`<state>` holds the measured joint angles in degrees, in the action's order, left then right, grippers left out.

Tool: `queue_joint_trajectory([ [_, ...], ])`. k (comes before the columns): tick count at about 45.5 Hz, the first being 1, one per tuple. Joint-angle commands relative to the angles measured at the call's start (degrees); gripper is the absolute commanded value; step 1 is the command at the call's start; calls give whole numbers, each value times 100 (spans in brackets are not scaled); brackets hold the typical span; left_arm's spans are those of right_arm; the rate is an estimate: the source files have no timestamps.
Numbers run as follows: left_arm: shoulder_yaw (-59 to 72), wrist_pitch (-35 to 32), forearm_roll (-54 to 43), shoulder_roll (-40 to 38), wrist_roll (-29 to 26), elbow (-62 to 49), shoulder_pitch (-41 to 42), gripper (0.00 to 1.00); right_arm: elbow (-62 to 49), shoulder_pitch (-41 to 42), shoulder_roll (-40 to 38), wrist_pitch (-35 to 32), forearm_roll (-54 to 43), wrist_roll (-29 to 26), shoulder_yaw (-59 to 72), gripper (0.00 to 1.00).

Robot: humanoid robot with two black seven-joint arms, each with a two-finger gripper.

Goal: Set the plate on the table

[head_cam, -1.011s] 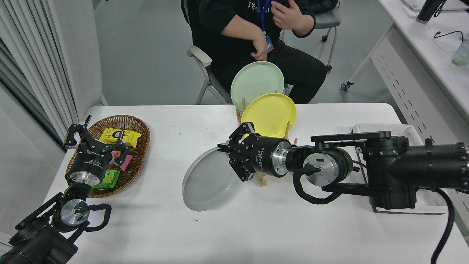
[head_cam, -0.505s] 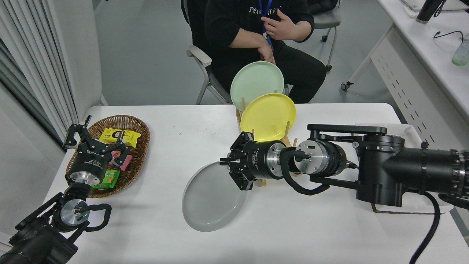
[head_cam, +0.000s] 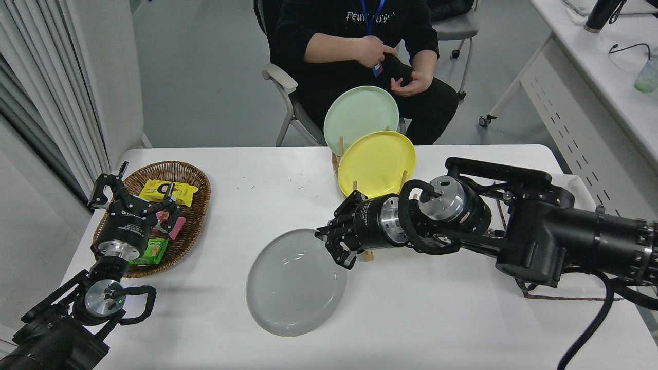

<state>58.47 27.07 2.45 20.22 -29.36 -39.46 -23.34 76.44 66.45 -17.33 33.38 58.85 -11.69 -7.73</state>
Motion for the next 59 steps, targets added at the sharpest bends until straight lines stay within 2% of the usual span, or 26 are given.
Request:
queue_joint_trajectory([
  [1, -2, 0, 1, 0, 0, 0, -4, 98, -85, -308, -174, 196, 750, -26, -62, 0],
  [35, -2, 0, 1, 0, 0, 0, -3, 98, -296, -1416, -798, 459, 1331, 79, -642, 0],
  [46, -2, 0, 1, 0, 0, 0, -4, 98, -305, -1618, -772, 767, 1444, 273, -1002, 0],
  [59, -2, 0, 1, 0, 0, 0, -4, 98, -524, -1934, -754, 802, 1621, 290, -1011, 0],
])
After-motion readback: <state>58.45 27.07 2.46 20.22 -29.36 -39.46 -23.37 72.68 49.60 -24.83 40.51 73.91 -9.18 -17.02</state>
